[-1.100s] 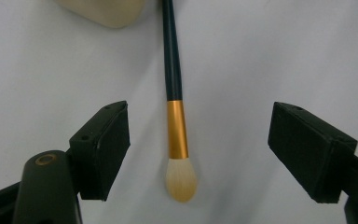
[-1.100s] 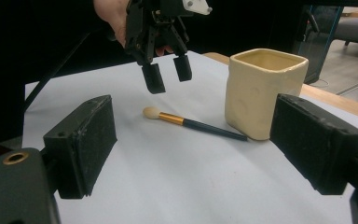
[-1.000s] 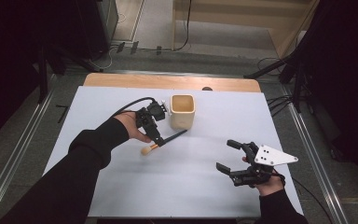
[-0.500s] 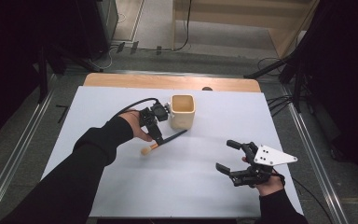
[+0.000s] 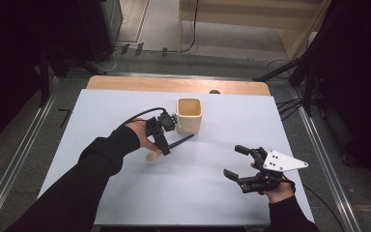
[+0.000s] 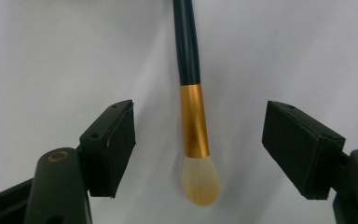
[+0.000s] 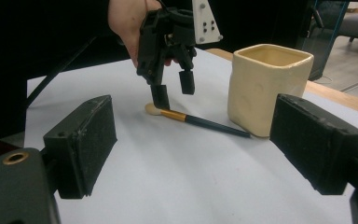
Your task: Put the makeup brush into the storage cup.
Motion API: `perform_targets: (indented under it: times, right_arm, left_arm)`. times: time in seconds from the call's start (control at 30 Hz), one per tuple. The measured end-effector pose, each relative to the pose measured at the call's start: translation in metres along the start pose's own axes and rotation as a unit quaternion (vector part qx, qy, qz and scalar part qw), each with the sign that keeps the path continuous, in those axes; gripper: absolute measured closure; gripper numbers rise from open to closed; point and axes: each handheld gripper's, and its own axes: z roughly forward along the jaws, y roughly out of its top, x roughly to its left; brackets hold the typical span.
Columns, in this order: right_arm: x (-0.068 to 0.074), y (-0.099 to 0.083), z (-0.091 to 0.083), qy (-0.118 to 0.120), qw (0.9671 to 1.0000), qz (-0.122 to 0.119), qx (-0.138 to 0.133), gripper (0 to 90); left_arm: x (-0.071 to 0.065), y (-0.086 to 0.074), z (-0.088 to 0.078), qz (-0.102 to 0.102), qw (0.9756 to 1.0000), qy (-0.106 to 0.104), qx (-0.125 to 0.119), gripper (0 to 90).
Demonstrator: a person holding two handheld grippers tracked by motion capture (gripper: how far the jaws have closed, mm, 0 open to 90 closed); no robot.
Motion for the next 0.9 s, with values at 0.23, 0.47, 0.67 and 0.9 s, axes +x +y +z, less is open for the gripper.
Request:
perform_targets:
  times: [0.23, 0.47, 0.67, 0.9]
  right_arm:
    - [0.0, 0.0, 0.0, 0.0, 1.0, -0.002, 0.001, 15.0]
    - [0.0, 0.0, 0.0, 0.0, 1.0, -0.002, 0.002, 15.0]
    - [0.0, 0.0, 0.0, 0.0, 1.0, -0.004, 0.002, 15.0]
    - [0.0, 0.0, 0.001, 0.0, 1.0, -0.005, 0.005, 15.0]
  left_arm:
    - [0.003, -0.003, 0.009, -0.01, 0.9999, 0.005, 0.005, 25.9]
    - [0.002, -0.002, 0.019, -0.009, 0.9997, 0.013, 0.02, 26.9]
    - [-0.002, -0.002, 0.026, -0.001, 0.9992, 0.027, 0.029, 37.1]
    - [-0.006, -0.003, 0.024, -0.004, 0.9992, 0.032, 0.025, 49.3]
